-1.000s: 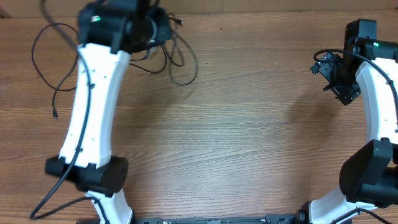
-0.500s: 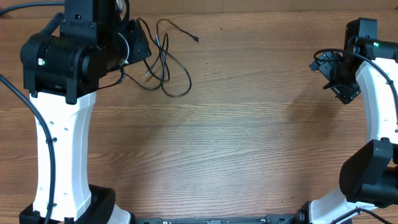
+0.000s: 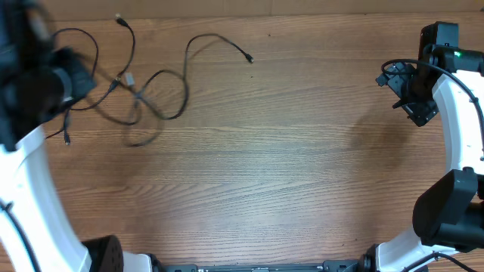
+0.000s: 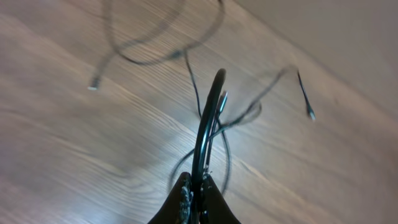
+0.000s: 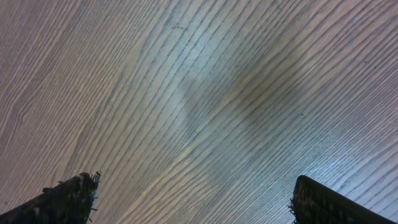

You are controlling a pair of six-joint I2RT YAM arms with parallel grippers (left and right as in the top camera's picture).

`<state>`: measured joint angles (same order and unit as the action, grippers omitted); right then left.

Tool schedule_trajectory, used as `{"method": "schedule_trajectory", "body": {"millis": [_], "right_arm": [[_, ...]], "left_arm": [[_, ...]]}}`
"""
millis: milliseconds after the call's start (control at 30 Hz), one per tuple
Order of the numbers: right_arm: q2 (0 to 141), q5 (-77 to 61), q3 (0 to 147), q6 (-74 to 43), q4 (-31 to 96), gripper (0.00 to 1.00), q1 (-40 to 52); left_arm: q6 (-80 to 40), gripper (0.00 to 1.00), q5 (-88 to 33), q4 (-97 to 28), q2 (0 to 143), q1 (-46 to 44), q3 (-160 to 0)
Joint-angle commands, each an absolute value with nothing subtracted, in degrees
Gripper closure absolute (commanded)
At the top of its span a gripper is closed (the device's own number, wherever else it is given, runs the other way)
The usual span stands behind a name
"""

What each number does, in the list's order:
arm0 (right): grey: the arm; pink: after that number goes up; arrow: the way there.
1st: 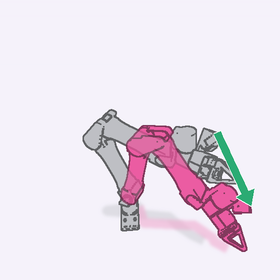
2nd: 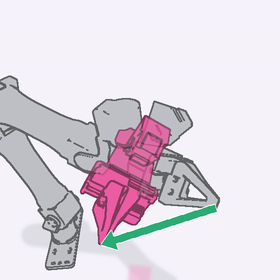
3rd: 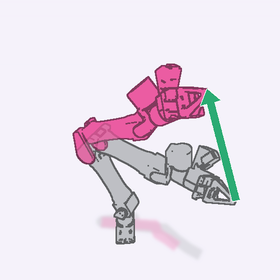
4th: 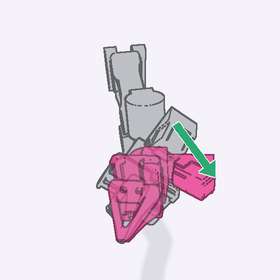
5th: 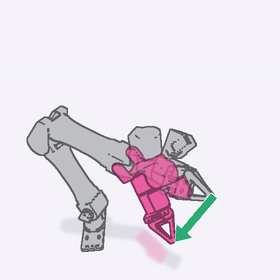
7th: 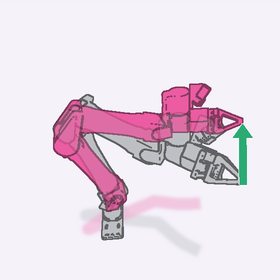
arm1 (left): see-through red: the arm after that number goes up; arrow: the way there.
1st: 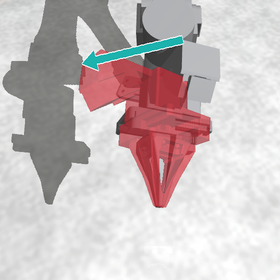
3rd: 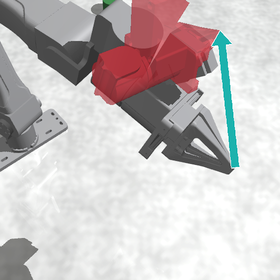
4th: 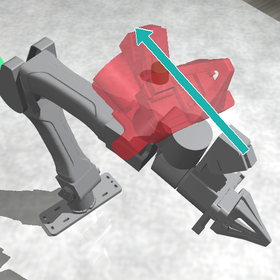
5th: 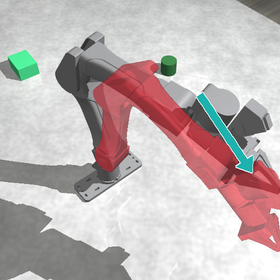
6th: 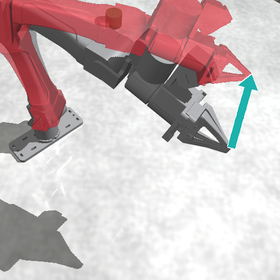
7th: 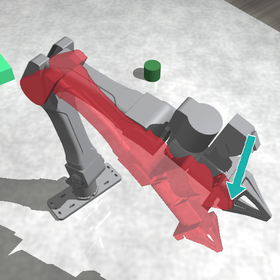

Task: Untangle cables
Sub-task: 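Pull the held cable toward the lower left with the left gripper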

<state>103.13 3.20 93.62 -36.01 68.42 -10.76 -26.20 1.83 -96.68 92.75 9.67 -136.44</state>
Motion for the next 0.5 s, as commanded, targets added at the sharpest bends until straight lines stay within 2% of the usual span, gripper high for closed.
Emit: {"method": "schedule_trajectory", "body": {"millis": [0, 133, 267, 333, 467], "right_arm": [[102.98, 3.36, 93.69, -36.21, 68.14, 0.0, -10.5], [102.98, 3.36, 93.69, -36.21, 68.14, 0.0, -10.5], [102.98, 3.36, 93.69, -36.21, 68.16, 0.0, -10.5], [103.0, 3.36, 93.69, -36.21, 68.16, 0.0, -10.5], [102.98, 3.36, 93.69, -36.21, 68.14, 0.0, -10.5]], "left_arm": [[-23.49, 0.96, 2.96, -96.79, 89.91, 16.29, -136.92], [-23.64, 0.96, 5.15, -96.79, 90.0, 23.07, -136.29], [-32.73, 0.96, 19.0, -95.57, 91.13, 25.21, -132.66], [-31.86, 0.96, 14.63, -92.73, 92.16, 25.15, -130.89], [-21.56, 0.96, 1.1, -82.67, 96.84, 25.1, -127.74]]}}
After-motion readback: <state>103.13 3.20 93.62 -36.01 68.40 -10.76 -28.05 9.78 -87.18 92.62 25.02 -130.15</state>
